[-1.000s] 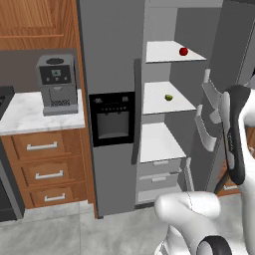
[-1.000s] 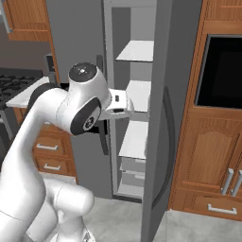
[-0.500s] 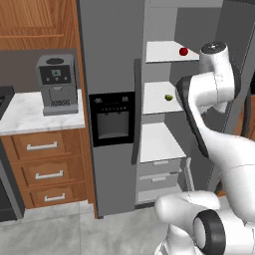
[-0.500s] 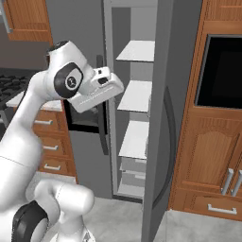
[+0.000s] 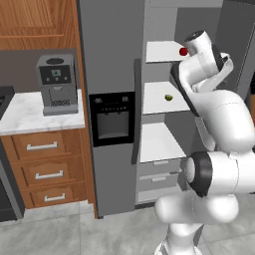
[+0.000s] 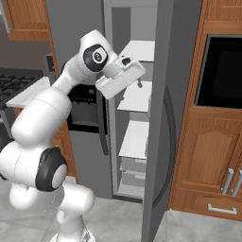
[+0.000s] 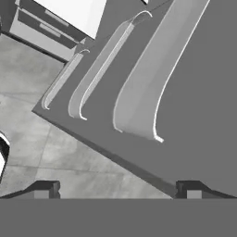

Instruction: Retrieve the apple and kiwi from the fridge and place them into the bowl on the dining table.

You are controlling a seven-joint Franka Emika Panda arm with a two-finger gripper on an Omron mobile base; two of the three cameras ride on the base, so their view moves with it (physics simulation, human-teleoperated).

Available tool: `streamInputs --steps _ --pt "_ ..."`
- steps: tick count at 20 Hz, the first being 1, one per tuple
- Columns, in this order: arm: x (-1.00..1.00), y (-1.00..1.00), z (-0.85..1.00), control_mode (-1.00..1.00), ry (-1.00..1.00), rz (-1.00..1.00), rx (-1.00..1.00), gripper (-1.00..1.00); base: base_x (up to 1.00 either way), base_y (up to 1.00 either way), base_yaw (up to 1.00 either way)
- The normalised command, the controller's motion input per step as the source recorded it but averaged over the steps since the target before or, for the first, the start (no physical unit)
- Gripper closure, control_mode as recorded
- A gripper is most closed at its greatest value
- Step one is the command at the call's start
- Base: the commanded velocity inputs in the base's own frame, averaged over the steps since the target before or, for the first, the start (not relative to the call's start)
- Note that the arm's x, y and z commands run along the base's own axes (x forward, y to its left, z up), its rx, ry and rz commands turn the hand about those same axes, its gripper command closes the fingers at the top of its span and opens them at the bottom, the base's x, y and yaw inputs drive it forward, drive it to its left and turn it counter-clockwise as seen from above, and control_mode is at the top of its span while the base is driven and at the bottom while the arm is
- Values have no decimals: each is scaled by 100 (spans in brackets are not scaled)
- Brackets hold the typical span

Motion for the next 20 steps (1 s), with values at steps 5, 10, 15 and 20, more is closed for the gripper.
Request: streamInputs --steps 5,10,15,20 --pt "26 -100 -2 -100 0 -2 -3 -100 0 0 0" --pt "0 -100 -5 -100 0 -6 0 -100 0 0 0" --pt "-21 -83 0 -100 -3 -2 0 -100 0 0 0" --pt "-53 16 1 -100 -27 1 0 -100 0 0 0"
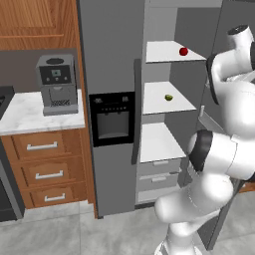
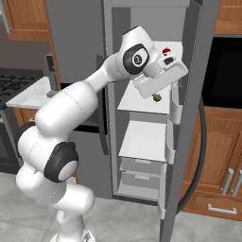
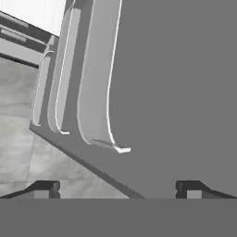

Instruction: Retrieve the apple and kiwi from the fridge and place them into the bowl on the dining table.

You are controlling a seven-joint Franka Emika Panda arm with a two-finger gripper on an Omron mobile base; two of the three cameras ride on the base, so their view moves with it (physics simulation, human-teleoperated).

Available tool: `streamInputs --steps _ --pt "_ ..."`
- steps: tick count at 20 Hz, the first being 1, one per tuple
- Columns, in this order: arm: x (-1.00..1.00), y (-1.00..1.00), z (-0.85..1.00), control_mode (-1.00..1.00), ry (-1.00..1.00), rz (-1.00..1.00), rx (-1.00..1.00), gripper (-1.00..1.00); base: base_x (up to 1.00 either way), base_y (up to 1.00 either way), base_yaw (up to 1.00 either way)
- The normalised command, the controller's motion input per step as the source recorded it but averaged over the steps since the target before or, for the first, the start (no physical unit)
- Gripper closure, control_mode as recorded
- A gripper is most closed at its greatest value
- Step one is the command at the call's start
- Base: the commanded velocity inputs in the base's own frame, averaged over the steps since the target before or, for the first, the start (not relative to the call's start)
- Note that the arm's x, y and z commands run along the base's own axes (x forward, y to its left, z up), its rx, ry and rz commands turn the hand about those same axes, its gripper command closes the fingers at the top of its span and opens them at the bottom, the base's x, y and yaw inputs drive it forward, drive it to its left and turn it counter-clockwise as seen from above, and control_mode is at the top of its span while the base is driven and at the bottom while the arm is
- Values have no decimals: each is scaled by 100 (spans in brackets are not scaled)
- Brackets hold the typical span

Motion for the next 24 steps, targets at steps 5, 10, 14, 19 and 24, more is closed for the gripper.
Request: streamInputs --steps 5,10,14,19,24 --pt "-54 64 28 -100 -34 0 13 -100 0 0 0" --pt "-69 75 -3 -100 -40 0 30 -100 0 0 0" --pt "-56 46 -44 -100 -27 0 60 -100 0 0 0" --pt "-66 72 -31 -100 -23 0 51 -100 0 0 0" --pt "-38 96 -8 -100 -14 -1 28 -100 0 0 0"
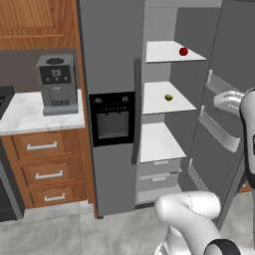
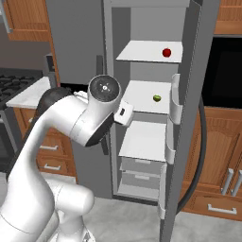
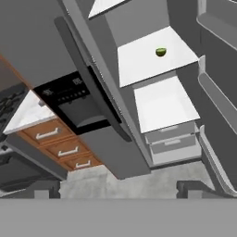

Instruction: Retrieve the apple and kiwi from the fridge and place them into the bowl on the dining table.

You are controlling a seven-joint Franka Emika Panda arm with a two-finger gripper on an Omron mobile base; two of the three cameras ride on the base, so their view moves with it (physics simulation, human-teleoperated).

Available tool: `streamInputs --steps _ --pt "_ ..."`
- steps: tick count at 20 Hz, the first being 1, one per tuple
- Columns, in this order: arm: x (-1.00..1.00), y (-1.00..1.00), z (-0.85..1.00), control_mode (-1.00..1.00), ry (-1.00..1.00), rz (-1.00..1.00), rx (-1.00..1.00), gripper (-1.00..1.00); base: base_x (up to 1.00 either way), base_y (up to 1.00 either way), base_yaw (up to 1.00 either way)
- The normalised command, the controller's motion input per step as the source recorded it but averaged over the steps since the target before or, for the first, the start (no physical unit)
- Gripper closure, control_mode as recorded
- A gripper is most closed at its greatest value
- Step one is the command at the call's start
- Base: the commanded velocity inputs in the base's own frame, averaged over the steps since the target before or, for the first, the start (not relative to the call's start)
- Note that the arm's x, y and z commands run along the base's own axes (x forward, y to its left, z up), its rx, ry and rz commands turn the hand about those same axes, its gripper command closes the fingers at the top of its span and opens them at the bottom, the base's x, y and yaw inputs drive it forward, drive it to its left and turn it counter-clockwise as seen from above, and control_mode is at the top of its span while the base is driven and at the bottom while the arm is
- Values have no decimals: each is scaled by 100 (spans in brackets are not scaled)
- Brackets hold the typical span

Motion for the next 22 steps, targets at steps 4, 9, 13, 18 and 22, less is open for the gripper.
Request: streamInputs --steps 4,9,13,18,22 --pt "-10 75 0 -100 -3 -4 4 -100 0 0 0" --pt "0 30 0 -100 8 -6 0 -100 0 0 0" --pt "0 11 0 -100 23 -1 0 -100 0 0 0" --pt "0 0 0 -100 22 0 0 -100 0 0 0" --pt "-1 0 0 -100 15 0 0 -100 0 0 0"
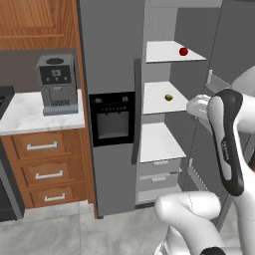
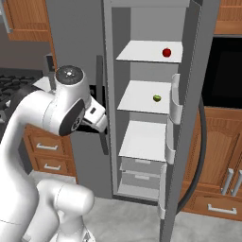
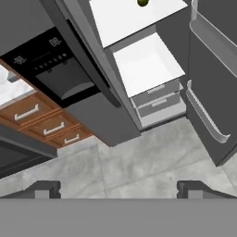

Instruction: Retrieve the apple and kiwi from the fridge and place them into the bowl on the dining table.

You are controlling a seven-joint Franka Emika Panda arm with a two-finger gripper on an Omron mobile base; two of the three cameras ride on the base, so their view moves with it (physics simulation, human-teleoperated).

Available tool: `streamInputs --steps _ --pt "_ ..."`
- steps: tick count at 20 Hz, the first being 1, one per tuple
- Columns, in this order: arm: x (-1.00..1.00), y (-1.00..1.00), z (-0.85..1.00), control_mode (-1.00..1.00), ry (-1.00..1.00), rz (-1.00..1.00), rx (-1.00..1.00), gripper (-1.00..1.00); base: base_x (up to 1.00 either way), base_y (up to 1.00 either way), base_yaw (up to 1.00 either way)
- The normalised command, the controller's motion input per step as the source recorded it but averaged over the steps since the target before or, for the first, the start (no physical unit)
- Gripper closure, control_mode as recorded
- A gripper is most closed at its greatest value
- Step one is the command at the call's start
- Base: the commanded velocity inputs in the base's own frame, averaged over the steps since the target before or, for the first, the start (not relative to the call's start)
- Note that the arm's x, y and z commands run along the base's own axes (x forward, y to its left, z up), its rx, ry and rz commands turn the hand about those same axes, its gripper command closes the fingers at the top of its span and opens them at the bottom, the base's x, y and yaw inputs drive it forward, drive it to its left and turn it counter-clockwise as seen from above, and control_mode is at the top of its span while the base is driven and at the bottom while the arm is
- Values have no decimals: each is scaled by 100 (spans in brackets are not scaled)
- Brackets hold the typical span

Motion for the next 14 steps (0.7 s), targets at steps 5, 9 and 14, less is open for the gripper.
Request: streamInputs --steps 5,9,14 --pt "-7 12 0 -100 4 -1 -1 -100 0 0 0" --pt "-24 14 -4 -100 -4 -1 -7 -100 0 0 0" --pt "-34 16 -24 -100 -18 -2 -13 -100 0 0 0"
